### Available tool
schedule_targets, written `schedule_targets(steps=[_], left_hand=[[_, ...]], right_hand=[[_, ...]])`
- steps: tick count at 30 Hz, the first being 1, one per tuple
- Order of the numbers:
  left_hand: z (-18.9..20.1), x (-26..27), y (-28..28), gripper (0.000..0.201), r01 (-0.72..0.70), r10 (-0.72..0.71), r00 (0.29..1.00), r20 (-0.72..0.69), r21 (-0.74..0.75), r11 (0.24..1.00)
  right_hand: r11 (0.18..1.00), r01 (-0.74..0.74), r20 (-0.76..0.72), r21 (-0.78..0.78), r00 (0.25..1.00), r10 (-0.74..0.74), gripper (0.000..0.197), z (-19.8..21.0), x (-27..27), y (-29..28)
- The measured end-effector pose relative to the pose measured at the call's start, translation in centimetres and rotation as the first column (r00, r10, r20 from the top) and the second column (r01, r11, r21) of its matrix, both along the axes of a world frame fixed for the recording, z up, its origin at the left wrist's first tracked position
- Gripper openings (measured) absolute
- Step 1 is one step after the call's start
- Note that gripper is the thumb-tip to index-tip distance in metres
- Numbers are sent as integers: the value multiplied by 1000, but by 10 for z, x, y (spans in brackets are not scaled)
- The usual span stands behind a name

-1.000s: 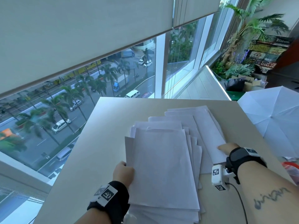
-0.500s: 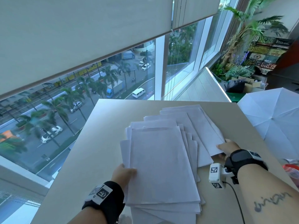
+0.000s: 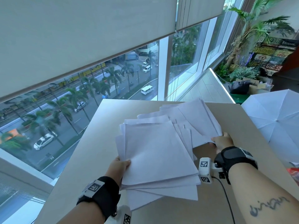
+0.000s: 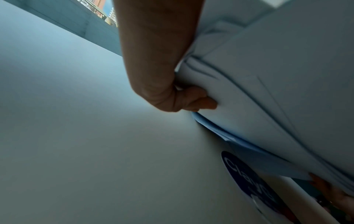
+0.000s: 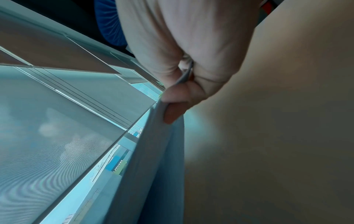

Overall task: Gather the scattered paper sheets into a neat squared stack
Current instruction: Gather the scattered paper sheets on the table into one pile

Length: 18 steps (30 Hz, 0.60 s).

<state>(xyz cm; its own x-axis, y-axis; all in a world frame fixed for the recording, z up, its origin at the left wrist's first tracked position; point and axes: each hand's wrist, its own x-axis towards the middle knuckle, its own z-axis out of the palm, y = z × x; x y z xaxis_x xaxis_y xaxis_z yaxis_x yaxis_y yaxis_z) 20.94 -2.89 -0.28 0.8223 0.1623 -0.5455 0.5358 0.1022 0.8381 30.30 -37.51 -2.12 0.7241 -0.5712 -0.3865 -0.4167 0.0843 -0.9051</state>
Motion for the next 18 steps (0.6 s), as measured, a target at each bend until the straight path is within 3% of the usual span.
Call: schedule_targets(steps=[7, 14, 18], left_hand=[[-3, -9, 24, 23, -45, 46, 998, -34, 29, 999], [-12, -40, 54, 25, -84, 91, 992, -93, 76, 994], [-15, -64, 73, 22, -109, 118, 988, -104, 88, 990]], right_hand=[[973, -196, -32, 126, 979, 201, 24, 7, -20, 39], [924, -348, -53, 162, 931, 360, 38, 3, -46, 84], [892, -426, -79, 153, 894, 440, 33, 14, -69, 106]])
